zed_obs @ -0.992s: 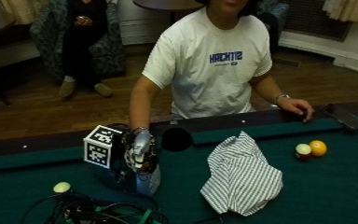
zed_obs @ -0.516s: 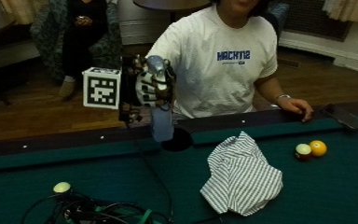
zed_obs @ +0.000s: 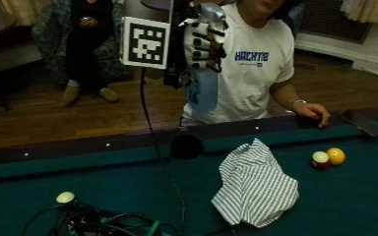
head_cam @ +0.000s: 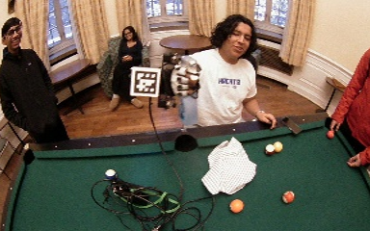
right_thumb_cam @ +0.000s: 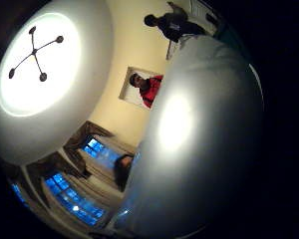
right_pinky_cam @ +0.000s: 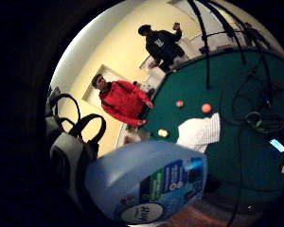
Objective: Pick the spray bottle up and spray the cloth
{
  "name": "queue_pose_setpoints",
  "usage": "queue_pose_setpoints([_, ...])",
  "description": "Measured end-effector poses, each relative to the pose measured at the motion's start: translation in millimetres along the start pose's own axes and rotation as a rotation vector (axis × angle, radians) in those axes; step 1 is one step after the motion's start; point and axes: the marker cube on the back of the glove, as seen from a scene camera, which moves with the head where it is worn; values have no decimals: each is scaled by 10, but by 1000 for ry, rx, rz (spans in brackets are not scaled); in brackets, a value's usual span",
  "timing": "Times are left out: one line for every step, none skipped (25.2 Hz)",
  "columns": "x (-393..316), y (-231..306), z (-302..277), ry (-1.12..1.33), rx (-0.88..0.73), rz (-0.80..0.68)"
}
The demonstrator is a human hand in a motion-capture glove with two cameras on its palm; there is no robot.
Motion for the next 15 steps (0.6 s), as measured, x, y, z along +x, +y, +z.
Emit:
queue_pose_setpoints([7,-60,90,9,-18,19])
queue_pose_setpoints([29,-114,188,22,-41,56])
queue_pose_setpoints([64,-162,292,37,-75,109])
queue_pose_setpoints([111,-202,397,53,-119,174])
queue_pose_setpoints([170,-233,499,69,-171,244])
queue_pose_setpoints([241,-255,599,82,-225,314])
queue_pose_setpoints([325,-270,701,93,-275,384])
queue_pose_setpoints([421,-282,805,100,-321,454])
queue_pose_setpoints([523,-291,908,105,-363,521])
queue_pose_setpoints([621,-297,1006,110,-402,582])
queue_pose_setpoints([714,-298,1096,117,-439,637])
queue_pose_setpoints([804,-291,1179,128,-475,686])
queue_pose_setpoints([897,-275,1260,144,-513,734])
queue_pose_setpoints([999,-251,1341,165,-553,783])
queue_pose_setpoints([1111,-217,1422,189,-595,834])
